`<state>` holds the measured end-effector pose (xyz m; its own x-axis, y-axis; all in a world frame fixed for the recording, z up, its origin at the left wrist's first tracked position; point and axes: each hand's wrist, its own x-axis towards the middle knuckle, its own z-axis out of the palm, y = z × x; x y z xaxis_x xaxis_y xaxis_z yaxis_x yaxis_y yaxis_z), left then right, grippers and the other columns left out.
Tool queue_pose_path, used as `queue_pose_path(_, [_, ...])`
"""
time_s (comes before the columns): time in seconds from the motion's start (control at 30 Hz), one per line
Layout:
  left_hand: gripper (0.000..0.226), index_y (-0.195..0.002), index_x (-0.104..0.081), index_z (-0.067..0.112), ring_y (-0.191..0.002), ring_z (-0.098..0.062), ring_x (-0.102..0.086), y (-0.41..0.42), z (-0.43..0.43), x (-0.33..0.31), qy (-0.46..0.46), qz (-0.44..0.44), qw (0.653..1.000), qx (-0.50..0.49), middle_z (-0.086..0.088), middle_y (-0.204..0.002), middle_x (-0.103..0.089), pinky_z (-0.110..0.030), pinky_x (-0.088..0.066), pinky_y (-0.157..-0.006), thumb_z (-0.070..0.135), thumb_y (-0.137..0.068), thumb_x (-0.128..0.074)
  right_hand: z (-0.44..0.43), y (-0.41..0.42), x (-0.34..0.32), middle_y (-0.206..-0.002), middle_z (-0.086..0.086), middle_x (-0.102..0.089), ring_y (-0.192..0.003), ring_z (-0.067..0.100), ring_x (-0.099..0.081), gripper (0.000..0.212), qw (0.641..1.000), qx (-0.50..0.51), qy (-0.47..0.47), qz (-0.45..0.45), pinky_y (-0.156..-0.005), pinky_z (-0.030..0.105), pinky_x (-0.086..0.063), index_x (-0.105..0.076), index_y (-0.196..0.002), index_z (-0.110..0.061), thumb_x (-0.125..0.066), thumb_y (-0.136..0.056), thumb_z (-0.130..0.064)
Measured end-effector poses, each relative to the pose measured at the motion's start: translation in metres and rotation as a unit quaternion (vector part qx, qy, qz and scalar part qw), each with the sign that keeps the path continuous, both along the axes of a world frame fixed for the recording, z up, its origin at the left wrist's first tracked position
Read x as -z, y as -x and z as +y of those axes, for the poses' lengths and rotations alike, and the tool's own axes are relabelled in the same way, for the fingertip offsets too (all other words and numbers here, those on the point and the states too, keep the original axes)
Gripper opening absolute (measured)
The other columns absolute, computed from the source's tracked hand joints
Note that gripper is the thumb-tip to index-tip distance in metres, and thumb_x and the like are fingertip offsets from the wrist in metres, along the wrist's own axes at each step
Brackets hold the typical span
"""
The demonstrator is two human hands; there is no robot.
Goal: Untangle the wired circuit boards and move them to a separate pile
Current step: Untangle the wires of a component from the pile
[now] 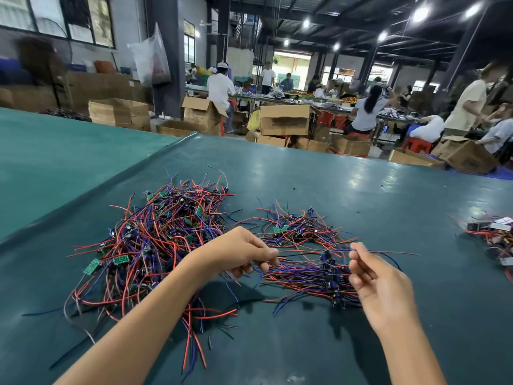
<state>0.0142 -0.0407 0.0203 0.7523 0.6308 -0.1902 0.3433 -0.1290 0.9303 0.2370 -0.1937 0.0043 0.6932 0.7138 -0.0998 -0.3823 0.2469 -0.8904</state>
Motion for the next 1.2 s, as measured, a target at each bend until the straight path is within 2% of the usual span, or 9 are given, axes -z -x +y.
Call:
queue_pose_path(0.23, [0.053, -0.051, -0.062, 0.015, -0.031, -0.014, -0.040, -0.051, -0.011, 0.017, -0.090, 0.139, 0.985, -0.042, 0.003, -0.039, -0.046, -0.014, -0.033, -0.039, 0.054, -0.086, -0.072, -0.013, -0.043, 0.022, -0.054, 0.001, -0.068, -0.047, 0.011, -0.068, 0.011, 0.986, 0.156, 0.054, 0.022, -0.039, 0.018, -0.049, -0.064, -0.078, -0.001, -0.070, -0.087, 0.000])
queue_pose_path(0.43, [0.034, -0.068, -0.064, 0.011, -0.033, -0.016, -0.053, -0.061, -0.016, 0.033, -0.154, 0.215, 0.959, -0.096, 0.002, -0.045, -0.058, -0.016, -0.040, -0.041, 0.042, -0.084, -0.064, -0.005, -0.057, 0.050, -0.053, 0.005, -0.065, -0.040, 0.009, -0.064, 0.020, 0.970, 0.228, 0.081, -0.026, -0.029, 0.019, -0.042, -0.057, -0.074, -0.002, -0.061, -0.093, 0.004])
queue_pose_path(0.57, [0.033, -0.082, -0.059, 0.008, -0.085, -0.028, -0.070, -0.057, -0.023, 0.033, -0.251, 0.246, 0.928, -0.125, -0.007, -0.082, -0.072, -0.028, -0.046, -0.067, 0.041, -0.085, -0.061, 0.001, -0.052, 0.059, -0.075, 0.018, -0.065, -0.041, 0.010, -0.065, 0.012, 0.957, 0.254, 0.118, -0.078, -0.028, 0.026, -0.045, -0.054, -0.103, -0.003, -0.062, -0.094, -0.001])
queue_pose_path(0.7, [0.037, -0.107, -0.048, 0.013, -0.108, -0.039, -0.064, -0.040, -0.029, 0.016, -0.371, 0.273, 0.868, -0.186, -0.015, -0.115, -0.066, -0.037, -0.042, -0.076, 0.047, -0.095, -0.054, -0.002, -0.045, 0.061, -0.063, 0.006, -0.069, -0.035, 0.017, -0.061, 0.077, 0.936, 0.274, 0.153, -0.156, -0.034, 0.036, -0.051, -0.032, -0.149, -0.021, -0.076, -0.086, -0.025])
queue_pose_path(0.83, [0.022, -0.102, -0.042, 0.015, -0.099, -0.036, -0.066, -0.004, -0.004, -0.010, -0.476, 0.261, 0.807, -0.233, -0.014, -0.105, -0.067, -0.037, -0.043, -0.070, 0.035, -0.097, -0.051, -0.007, -0.029, 0.054, -0.048, 0.002, -0.058, -0.052, 0.031, -0.058, 0.093, 0.867, 0.328, 0.212, -0.308, -0.063, 0.044, -0.057, -0.013, -0.156, -0.036, -0.068, -0.083, -0.053])
queue_pose_path(0.9, [0.025, -0.114, -0.052, 0.010, -0.110, -0.037, -0.058, 0.017, 0.018, -0.020, -0.491, 0.304, 0.782, -0.235, -0.017, -0.116, -0.062, -0.042, -0.048, -0.081, 0.025, -0.095, -0.053, -0.006, -0.018, 0.053, -0.045, -0.002, -0.046, -0.052, 0.021, -0.042, 0.075, 0.810, 0.345, 0.161, -0.446, -0.069, 0.034, -0.050, -0.031, -0.155, -0.026, -0.061, -0.089, -0.046])
queue_pose_path(0.97, [0.035, -0.123, -0.054, 0.006, -0.120, -0.038, -0.049, 0.038, 0.039, -0.022, -0.479, 0.393, 0.752, -0.227, -0.019, -0.127, -0.053, -0.046, -0.046, -0.094, 0.021, -0.092, -0.056, -0.006, -0.004, 0.055, -0.052, -0.001, -0.054, -0.058, 0.014, -0.041, 0.046, 0.758, 0.322, 0.077, -0.562, -0.063, 0.018, -0.041, -0.062, -0.134, -0.015, -0.059, -0.093, -0.034])
queue_pose_path(1.07, [0.033, -0.120, -0.057, 0.007, -0.118, -0.035, -0.054, 0.063, 0.062, -0.010, -0.420, 0.448, 0.775, -0.148, -0.016, -0.124, -0.058, -0.044, -0.050, -0.097, 0.025, -0.092, -0.060, -0.002, 0.012, 0.062, -0.082, -0.001, -0.077, -0.065, 0.000, -0.061, 0.025, 0.699, 0.208, -0.021, -0.684, -0.069, 0.005, -0.045, -0.078, -0.102, -0.009, -0.060, -0.093, -0.022])
queue_pose_path(1.2, [0.024, -0.113, -0.066, 0.018, -0.103, -0.024, -0.064, 0.082, 0.068, 0.007, -0.424, 0.376, 0.817, -0.103, -0.005, -0.106, -0.071, -0.035, -0.056, -0.086, 0.034, -0.094, -0.065, 0.004, 0.028, 0.070, -0.081, -0.008, -0.076, -0.056, 0.004, -0.064, 0.018, 0.641, 0.038, -0.088, -0.762, -0.051, 0.022, -0.052, -0.078, -0.098, -0.012, -0.063, -0.089, -0.016])
